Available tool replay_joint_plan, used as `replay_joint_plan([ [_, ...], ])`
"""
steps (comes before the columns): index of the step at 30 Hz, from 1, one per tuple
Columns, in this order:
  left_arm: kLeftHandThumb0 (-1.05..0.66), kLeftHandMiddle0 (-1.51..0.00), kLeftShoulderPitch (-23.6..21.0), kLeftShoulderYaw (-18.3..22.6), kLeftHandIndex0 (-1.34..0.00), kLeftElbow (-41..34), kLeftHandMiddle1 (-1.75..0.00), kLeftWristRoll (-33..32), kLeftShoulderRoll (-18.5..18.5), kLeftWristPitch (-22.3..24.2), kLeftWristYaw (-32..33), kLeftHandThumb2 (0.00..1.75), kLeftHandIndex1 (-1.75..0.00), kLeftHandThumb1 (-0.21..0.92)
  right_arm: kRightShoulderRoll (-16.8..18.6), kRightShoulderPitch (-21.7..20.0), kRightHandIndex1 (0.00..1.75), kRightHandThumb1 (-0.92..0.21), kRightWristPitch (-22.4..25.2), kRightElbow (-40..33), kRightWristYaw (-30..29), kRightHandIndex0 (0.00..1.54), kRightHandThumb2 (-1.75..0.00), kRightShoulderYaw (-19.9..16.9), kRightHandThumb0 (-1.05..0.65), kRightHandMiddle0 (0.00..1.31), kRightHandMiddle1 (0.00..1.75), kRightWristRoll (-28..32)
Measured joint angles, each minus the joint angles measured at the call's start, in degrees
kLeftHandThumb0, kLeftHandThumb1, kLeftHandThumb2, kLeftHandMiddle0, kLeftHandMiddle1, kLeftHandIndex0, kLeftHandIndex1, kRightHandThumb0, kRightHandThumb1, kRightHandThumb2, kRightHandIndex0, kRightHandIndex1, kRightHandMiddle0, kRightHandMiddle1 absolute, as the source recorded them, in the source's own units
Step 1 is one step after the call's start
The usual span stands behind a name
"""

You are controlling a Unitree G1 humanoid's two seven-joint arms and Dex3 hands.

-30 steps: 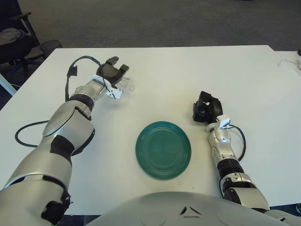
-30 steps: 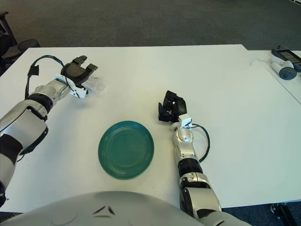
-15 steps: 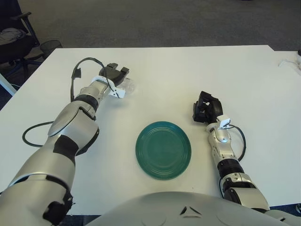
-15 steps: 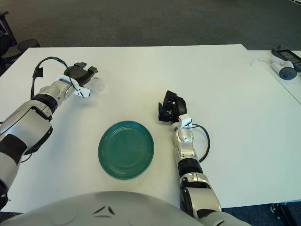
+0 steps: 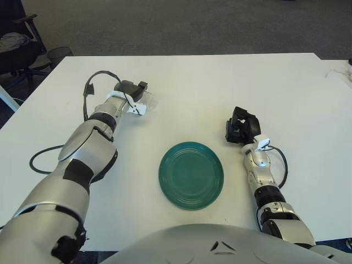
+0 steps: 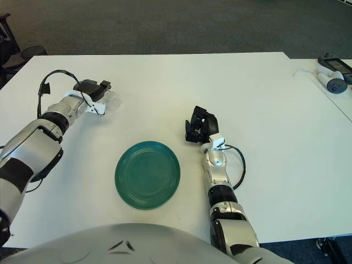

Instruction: Put the bottle into the plate.

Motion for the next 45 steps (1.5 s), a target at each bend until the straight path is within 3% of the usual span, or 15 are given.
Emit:
replay_joint_plan([
  [21, -0.81, -0.5, 0.4, 0.28, 0.0, -0.23, -0.08, 0.0, -2.32, 0.95, 0.58, 0.02, -0.96, 0.84, -0.02, 0.3, 1.75, -0.24, -0.08, -0.19, 1.37, 1.2, -1.34, -0.66, -0.06, 1.02, 1.75, 0.28],
  [45, -0.81, -0.53, 1.6, -1.92, 0.0, -0.69, -0.08, 0.9, -2.4, 0.63, 2.41, 0.04, -1.11, 0.88, -0.06, 1.65, 1.75, -0.24, 0.51, -2.01, 1.99, 1.2, -1.34, -0.99, -0.06, 1.02, 1.75, 0.51],
])
